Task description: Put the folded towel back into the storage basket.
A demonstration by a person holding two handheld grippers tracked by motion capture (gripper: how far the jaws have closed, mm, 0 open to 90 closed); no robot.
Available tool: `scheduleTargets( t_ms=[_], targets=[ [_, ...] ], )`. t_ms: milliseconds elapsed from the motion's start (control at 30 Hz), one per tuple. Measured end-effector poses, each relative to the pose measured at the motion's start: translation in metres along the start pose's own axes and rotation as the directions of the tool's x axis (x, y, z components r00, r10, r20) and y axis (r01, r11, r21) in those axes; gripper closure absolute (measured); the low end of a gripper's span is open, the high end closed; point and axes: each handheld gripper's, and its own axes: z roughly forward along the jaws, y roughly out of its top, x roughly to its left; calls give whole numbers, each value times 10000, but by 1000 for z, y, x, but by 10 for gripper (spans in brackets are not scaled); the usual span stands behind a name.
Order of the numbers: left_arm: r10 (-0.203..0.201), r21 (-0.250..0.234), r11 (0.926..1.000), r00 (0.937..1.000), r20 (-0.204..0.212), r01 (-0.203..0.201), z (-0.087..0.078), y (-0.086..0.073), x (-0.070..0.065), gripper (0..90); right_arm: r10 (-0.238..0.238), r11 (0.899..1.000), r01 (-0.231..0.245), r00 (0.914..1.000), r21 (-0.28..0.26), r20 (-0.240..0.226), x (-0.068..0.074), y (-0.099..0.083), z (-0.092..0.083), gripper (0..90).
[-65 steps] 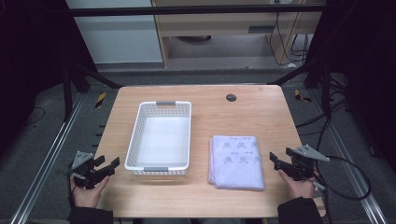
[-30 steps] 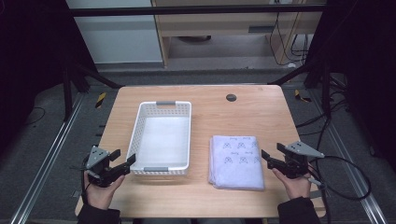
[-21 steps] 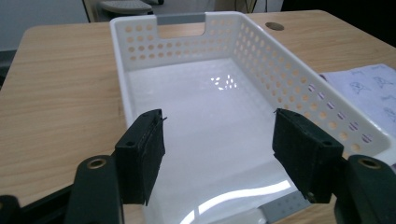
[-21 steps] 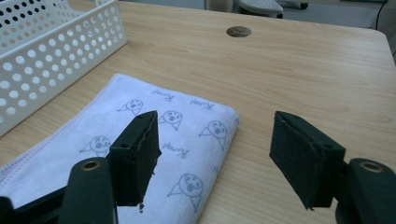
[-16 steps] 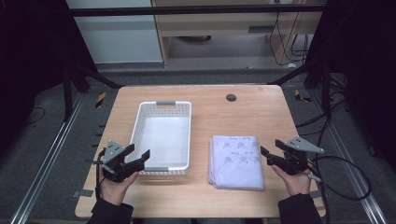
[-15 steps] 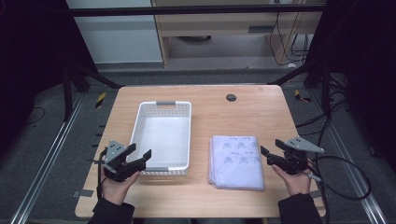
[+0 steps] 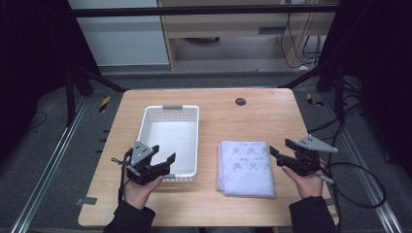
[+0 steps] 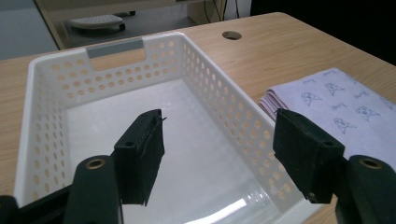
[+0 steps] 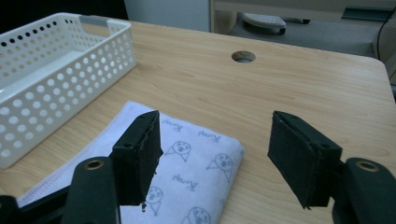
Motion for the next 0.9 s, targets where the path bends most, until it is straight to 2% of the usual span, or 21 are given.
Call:
scheduleTargets(
  t_ms=[333, 500, 733, 900],
  targets=[
    [361, 40, 9993, 9990, 266, -362, 13, 12, -24, 332, -253, 9997, 254, 9996, 61, -123, 7, 11, 5, 347],
    [402, 99, 9991, 9980, 491, -407, 20, 15, -36, 334, -329, 9995, 329, 9994, 13, -130, 8, 17, 7, 344],
    [575, 233, 9980, 9958, 709, -593, 29, 15, -50, 335, -228, 9997, 228, 9996, -25, -140, 6, 19, 11, 344],
    [540, 273, 9980, 9939, 967, -569, 35, 15, -58, 335, -80, 10000, 80, 9999, -20, -150, 4, 18, 17, 339]
  ],
)
